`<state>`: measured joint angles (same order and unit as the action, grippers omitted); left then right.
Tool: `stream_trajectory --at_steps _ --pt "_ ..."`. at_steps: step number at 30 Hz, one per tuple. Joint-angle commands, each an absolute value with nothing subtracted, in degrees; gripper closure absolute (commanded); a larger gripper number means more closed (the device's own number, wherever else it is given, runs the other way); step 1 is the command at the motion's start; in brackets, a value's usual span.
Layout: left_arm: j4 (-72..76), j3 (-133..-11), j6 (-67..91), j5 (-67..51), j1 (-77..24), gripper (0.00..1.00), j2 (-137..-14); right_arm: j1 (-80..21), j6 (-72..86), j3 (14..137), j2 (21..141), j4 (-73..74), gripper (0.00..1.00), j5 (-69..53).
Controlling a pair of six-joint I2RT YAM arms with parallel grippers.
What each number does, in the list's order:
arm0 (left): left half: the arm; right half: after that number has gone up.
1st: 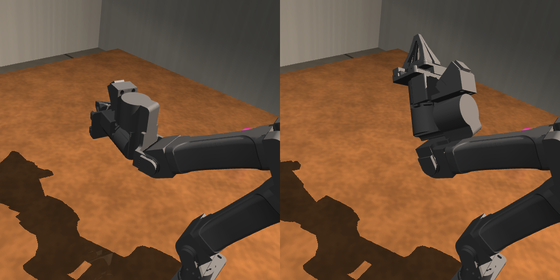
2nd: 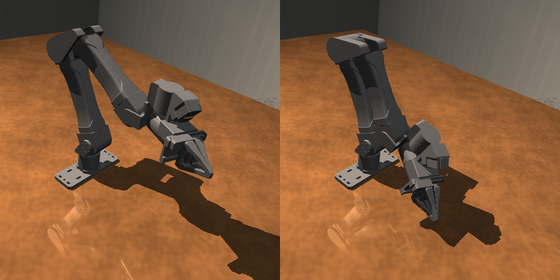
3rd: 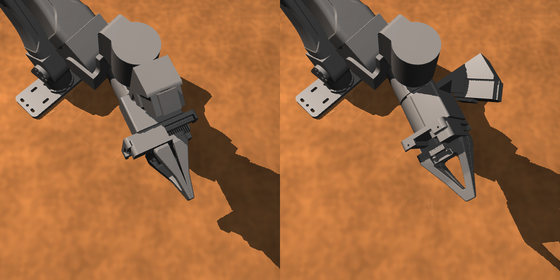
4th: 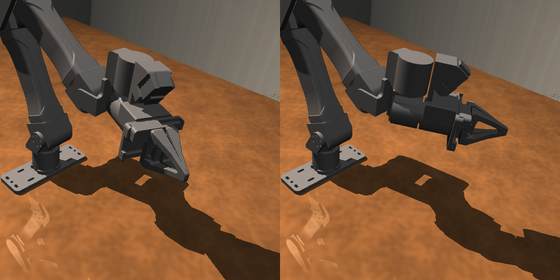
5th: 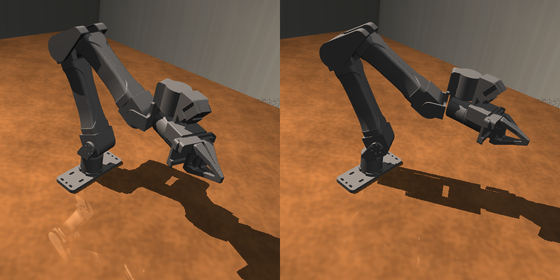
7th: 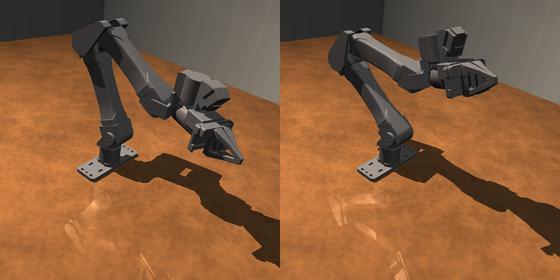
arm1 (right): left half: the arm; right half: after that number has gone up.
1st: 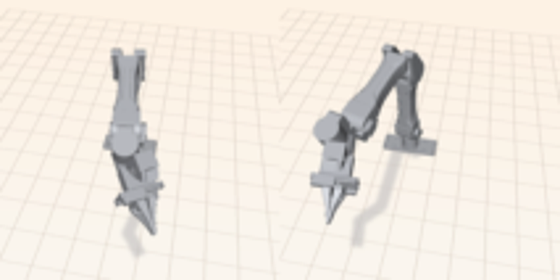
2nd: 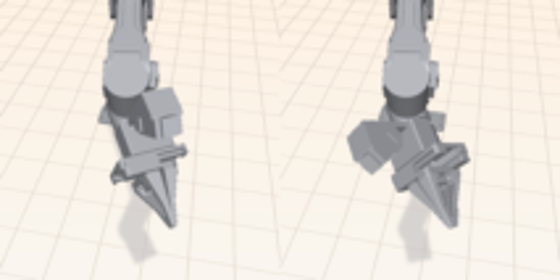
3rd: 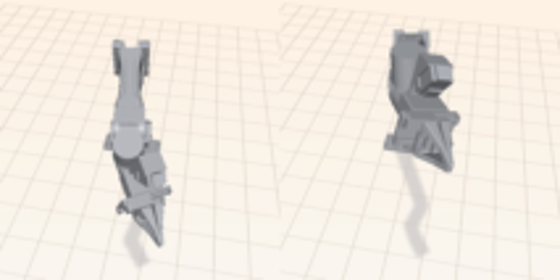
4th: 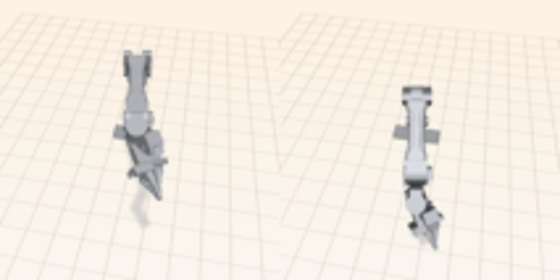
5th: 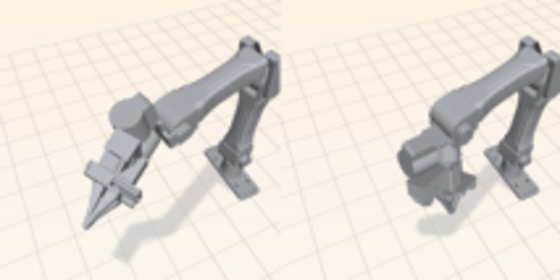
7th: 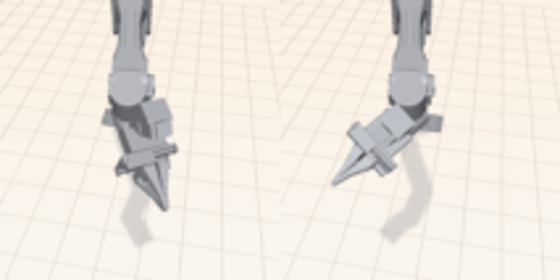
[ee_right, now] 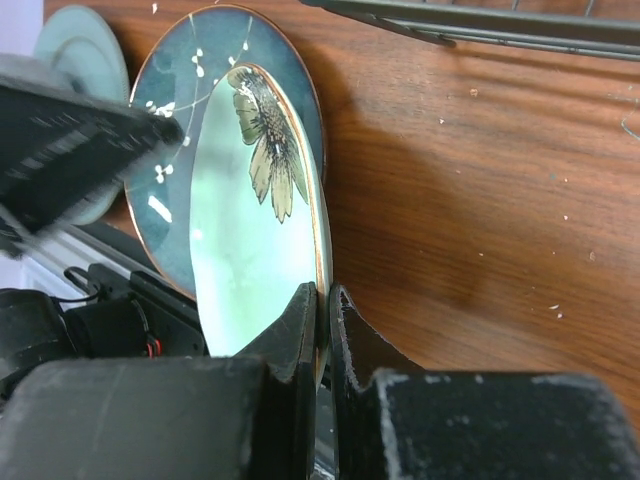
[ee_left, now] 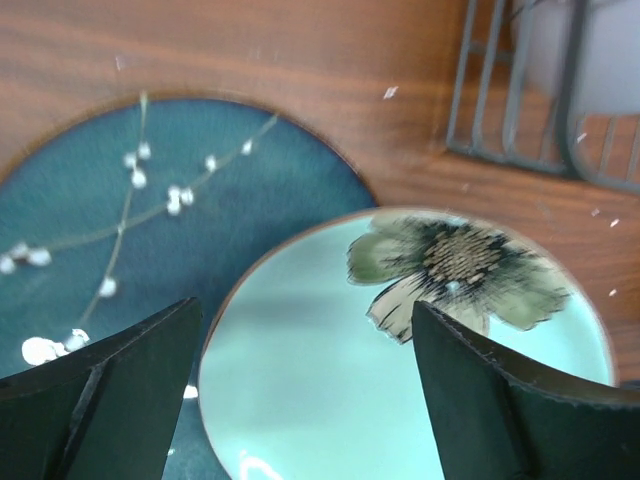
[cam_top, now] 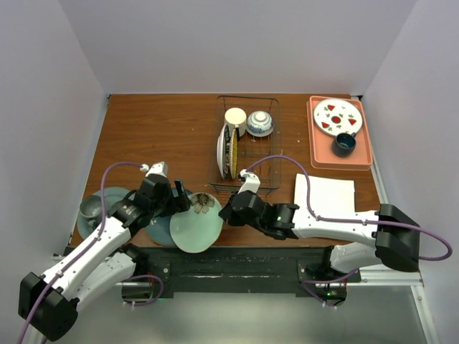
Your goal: Load the mixed dishes into the dish rack
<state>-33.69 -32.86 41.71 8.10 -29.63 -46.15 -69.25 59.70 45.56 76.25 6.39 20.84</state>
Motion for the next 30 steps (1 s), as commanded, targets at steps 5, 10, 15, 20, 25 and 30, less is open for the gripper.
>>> stream_trajectory --at_steps 5,10,15,20,25,30 --pt "-31.5 -29.4 47.2 5.0 -29.3 0.17 -46.8 -69.2 62.1 41.5 72.8 -2.8 1.0 19.4" --pt "-33.0 -29.0 49.7 7.1 -29.4 0.14 -46.8 -68.9 63.5 39.2 74.1 -4.4 1.0 19.4" --pt "-33.0 -27.7 51.4 6.3 -29.3 0.13 -46.9 -68.8 65.6 37.5 76.1 -6.1 1.0 19.1" --pt "-34.5 -27.1 54.0 7.2 -29.4 0.13 -47.4 -68.4 68.6 34.9 77.5 -9.4 1.0 17.8" --pt "-35.2 -26.7 55.7 8.0 -29.4 0.13 -49.4 -67.9 72.0 33.8 78.5 -11.6 1.0 16.8" --pt "-35.6 -26.8 56.1 8.6 -29.4 0.13 -50.1 -67.8 72.0 34.7 78.8 -11.1 1.0 16.8"
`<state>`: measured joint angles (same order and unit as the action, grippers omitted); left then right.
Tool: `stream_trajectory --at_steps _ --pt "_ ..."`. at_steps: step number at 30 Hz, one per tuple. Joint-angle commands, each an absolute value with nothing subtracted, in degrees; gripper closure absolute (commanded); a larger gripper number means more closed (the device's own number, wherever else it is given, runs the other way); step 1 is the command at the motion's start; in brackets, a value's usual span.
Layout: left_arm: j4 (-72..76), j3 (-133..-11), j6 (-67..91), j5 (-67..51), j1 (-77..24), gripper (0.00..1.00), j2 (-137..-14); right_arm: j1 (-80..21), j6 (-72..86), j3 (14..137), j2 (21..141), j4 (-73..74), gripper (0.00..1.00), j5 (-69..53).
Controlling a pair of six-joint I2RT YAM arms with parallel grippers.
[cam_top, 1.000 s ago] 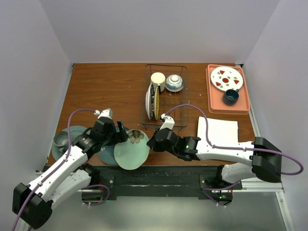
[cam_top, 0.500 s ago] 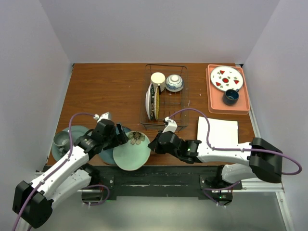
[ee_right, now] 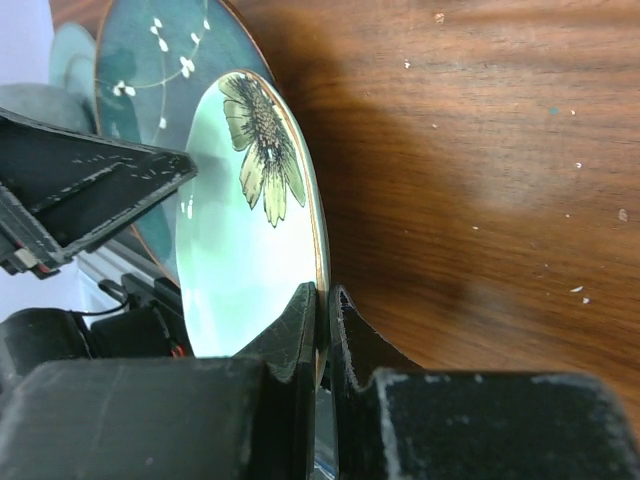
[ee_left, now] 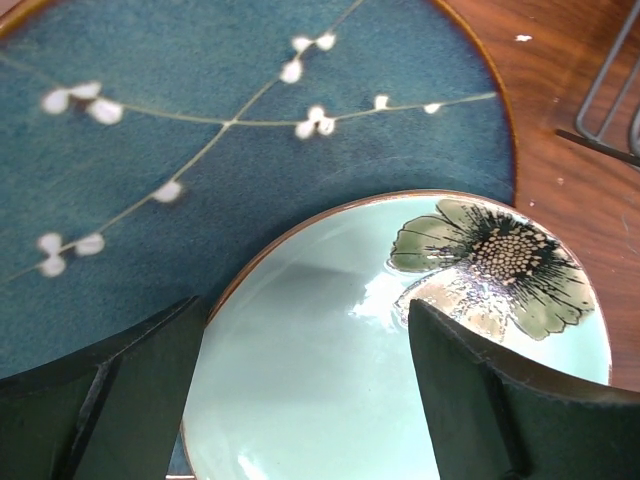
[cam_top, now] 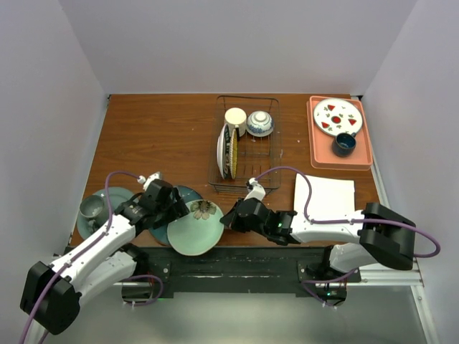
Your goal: Load the mixed dishes into the dish rack
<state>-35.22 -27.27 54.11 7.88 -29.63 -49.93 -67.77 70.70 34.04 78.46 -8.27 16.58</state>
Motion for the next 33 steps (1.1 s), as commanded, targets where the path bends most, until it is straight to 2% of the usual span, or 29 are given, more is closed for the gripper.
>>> stream_trajectory --at_steps 1,6,10,13,16,19,23,26,29,30,32,33 --pt "-35.2 -26.8 56.0 8.6 -29.4 0.16 -50.0 -67.7 72.0 35.2 78.8 -10.5 1.0 16.7" --pt "-33.0 -24.8 56.1 6.4 -29.4 0.29 -50.0 -67.5 69.9 36.6 79.7 -9.2 1.0 16.5" --pt "-28.7 -21.8 56.6 3.5 -29.4 0.47 -49.3 -67.5 66.3 40.5 82.4 -6.7 1.0 15.4" --pt "-28.2 -21.1 56.8 3.2 -29.4 0.53 -49.1 -67.5 64.7 42.4 85.1 -6.6 1.0 14.2" --pt "-28.2 -21.1 56.6 3.2 -29.4 0.6 -49.2 -67.5 63.9 43.9 87.5 -6.6 0.93 12.8" --pt "-27.8 -20.7 56.5 3.0 -29.4 0.65 -49.1 -67.5 63.5 45.0 89.3 -6.6 0.82 12.4" --pt "-27.1 -20.1 56.3 2.5 -29.4 0.7 -49.4 -67.5 62.8 46.0 90.5 -6.3 0.68 11.7" --pt "-26.5 -19.7 56.1 2.2 -29.4 0.71 -49.3 -67.5 62.5 46.7 91.5 -5.9 0.63 11.4" --pt "-26.5 -19.7 56.0 2.1 -29.4 0.72 -49.4 -67.5 62.4 46.9 91.6 -5.6 0.69 11.3" --pt "-26.6 -19.9 55.9 2.1 -29.4 0.72 -49.3 -67.6 62.5 46.9 91.2 -5.4 0.81 11.6" --pt "-27.3 -20.3 55.7 2.5 -29.4 0.71 -49.0 -67.7 62.7 47.0 90.6 -4.1 0.9 12.1" --pt "-27.8 -21.1 55.6 3.1 -29.4 0.69 -48.8 -67.6 62.7 46.9 89.7 -3.6 1.0 12.7"
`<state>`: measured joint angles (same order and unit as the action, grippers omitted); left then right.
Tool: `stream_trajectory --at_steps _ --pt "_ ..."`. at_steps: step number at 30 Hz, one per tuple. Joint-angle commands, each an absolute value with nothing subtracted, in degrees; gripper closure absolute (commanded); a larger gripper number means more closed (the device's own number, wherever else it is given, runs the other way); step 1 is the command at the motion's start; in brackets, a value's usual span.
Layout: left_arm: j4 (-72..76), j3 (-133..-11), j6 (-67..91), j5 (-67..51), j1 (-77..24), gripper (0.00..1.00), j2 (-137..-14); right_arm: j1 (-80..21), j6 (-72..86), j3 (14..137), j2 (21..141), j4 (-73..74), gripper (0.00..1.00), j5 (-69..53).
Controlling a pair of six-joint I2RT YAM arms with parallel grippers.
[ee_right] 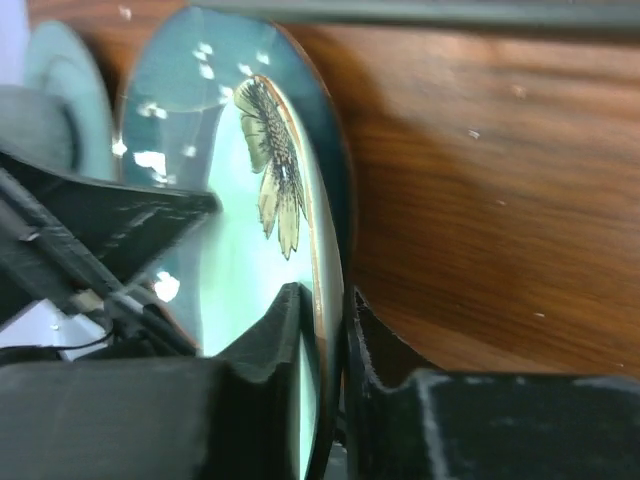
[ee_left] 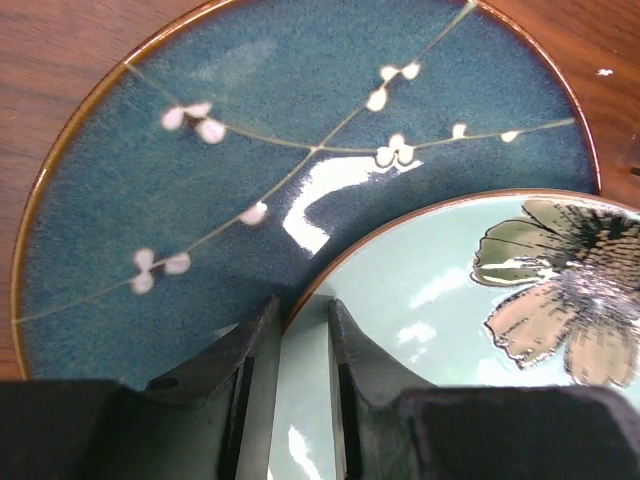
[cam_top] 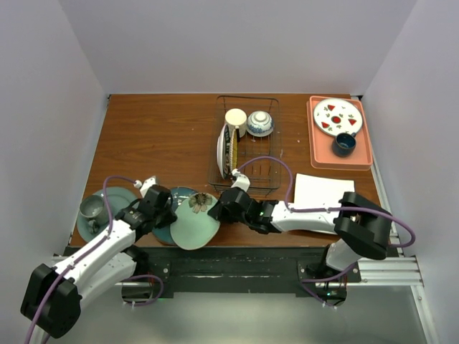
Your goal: Load the mixed dishes into the dish rack
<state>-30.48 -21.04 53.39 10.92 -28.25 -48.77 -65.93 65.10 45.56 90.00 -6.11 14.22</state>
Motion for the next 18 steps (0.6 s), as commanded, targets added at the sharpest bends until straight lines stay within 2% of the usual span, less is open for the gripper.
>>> stream_trajectory --at_steps 1,5,9,12,18 --pt "-28.5 -21.6 55.4 3.4 -29.4 0.68 -48.8 -67.6 62.7 46.8 89.2 -2.8 1.0 13.0" --pt "-31.4 -25.8 54.5 5.7 -29.4 0.56 -48.0 -67.6 62.4 46.0 85.6 -2.1 1.0 14.1" --pt "-34.0 -30.0 52.3 6.0 -29.4 0.34 -46.1 -67.7 60.8 45.4 81.0 -2.6 1.0 14.2" --pt "-35.0 -33.4 49.2 4.8 -29.4 0.25 -43.2 -67.6 57.3 47.8 75.8 -1.2 1.0 14.8" --pt "-37.6 -43.3 40.5 1.9 -29.4 0.2 -42.2 -67.6 51.9 53.4 66.6 6.6 1.0 17.6"
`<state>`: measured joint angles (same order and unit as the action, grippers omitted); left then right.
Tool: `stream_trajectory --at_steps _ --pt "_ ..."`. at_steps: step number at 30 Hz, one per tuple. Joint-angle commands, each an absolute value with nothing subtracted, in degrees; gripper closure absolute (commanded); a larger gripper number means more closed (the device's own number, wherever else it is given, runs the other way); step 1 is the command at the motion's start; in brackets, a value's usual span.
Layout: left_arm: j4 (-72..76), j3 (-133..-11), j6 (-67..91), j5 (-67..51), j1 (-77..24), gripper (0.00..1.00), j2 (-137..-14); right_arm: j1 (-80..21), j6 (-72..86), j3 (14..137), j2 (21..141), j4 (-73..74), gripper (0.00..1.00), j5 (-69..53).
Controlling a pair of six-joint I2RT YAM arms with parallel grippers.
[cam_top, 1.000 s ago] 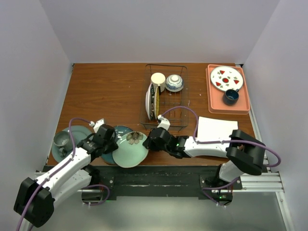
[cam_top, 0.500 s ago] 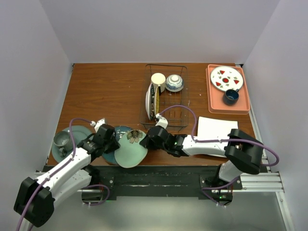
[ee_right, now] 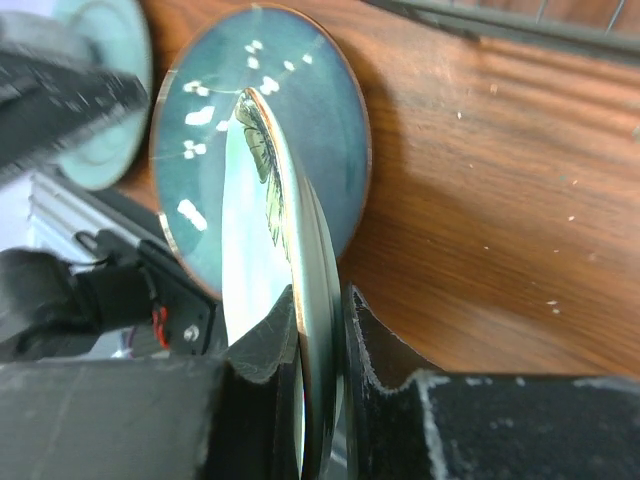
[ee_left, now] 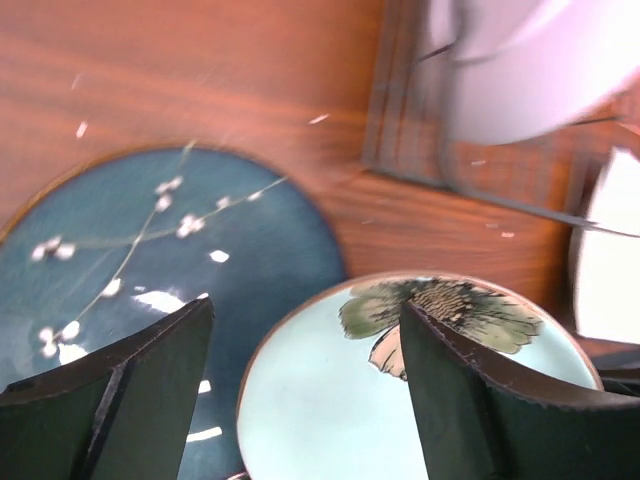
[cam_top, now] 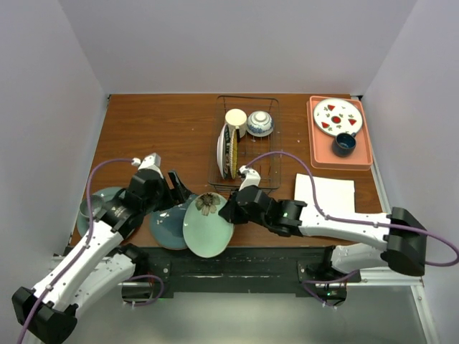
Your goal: Load the mixed dishes into the dish rack
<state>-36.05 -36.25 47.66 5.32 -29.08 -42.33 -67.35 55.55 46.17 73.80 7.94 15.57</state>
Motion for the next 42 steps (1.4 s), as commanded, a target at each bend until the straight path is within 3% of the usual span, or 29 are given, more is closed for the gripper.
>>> stream_trajectory --at_steps 1,14,21,32,42 --pt "-37.7 -44.6 38.3 1.1 -29.4 0.19 -42.5 -67.5 51.6 53.8 65.6 7.0 1.0 17.7" --pt "-27.3 -52.0 29.4 -18.9 -29.4 0.19 -44.0 -62.6 46.0 60.9 56.2 14.3 1.0 17.0" --pt "-21.4 -49.9 29.7 -25.6 -29.4 0.18 -43.6 -55.1 46.9 57.7 53.4 10.2 1.0 7.6" --pt "-10.7 -45.3 36.6 -33.9 -29.4 0.18 -44.6 -54.2 48.6 54.0 45.6 0.3 1.0 6.6" --pt "-16.0 -49.7 34.6 -28.5 -29.3 0.2 -44.5 -54.2 45.4 56.0 40.4 9.3 1.0 15.9"
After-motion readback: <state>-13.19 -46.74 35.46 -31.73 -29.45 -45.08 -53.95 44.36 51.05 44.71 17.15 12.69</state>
